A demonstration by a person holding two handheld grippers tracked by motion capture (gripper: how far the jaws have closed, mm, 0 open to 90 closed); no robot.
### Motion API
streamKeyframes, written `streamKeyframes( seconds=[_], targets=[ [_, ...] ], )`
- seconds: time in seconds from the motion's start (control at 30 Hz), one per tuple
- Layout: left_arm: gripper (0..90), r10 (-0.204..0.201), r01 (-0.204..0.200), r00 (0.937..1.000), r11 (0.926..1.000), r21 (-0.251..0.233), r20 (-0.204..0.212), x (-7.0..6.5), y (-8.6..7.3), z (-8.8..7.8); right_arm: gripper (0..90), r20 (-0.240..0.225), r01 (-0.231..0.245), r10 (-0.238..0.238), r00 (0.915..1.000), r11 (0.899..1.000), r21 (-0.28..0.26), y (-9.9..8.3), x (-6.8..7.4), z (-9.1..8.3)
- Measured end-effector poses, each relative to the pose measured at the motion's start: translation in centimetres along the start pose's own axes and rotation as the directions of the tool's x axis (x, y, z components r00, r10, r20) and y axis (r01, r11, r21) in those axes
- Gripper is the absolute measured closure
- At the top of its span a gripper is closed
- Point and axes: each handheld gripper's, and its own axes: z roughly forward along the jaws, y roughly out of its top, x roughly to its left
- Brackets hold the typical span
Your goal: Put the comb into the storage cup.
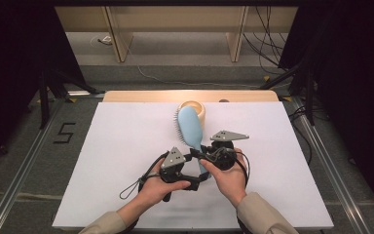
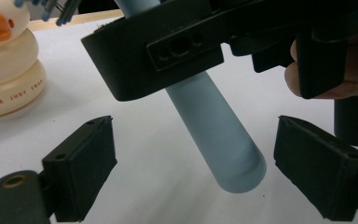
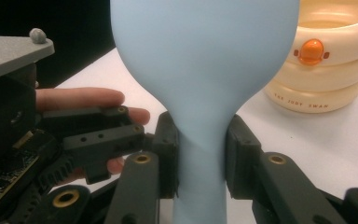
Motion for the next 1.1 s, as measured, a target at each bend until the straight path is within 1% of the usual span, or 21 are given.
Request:
streamKeyframes(
  seconds=[0.43, 0.73, 0.97, 1.03, 1.1],
  targets=[
    [19.8, -0.014, 0.014, 0.9999, 0.9999, -0.003, 0.006, 0.03, -0.05, 0.34, 70.3, 0.0, 0.005, -0.005, 1.0, 1.0, 0.002, -0.06, 0.02, 0.1],
    [22.6, -0.028, 0.028, 0.9996, 0.9996, -0.006, 0.009, 0.04, -0.09, 0.53, 70.3, 0.003, 0.005, -0.005, 1.0, 1.0, 0.006, -0.09, 0.06, 0.16],
    [24.1, -0.043, 0.043, 0.9991, 0.999, -0.009, 0.003, 0.06, -0.11, 0.68, 70.3, 0.004, 0.006, -0.006, 1.0, 1.0, 0.008, -0.12, 0.09, 0.21],
    [25.5, -0.044, 0.044, 0.999, 0.999, -0.012, -0.001, 0.1, -0.11, 0.71, 70.3, 0.003, 0.006, -0.006, 1.0, 1.0, 0.008, -0.12, 0.09, 0.22],
    [27.5, -0.054, 0.054, 0.9985, 0.9984, -0.019, -0.002, 0.1, -0.11, 0.77, 70.3, 0.003, 0.005, -0.005, 1.0, 1.0, 0.009, -0.13, 0.1, 0.22]
  ],
)
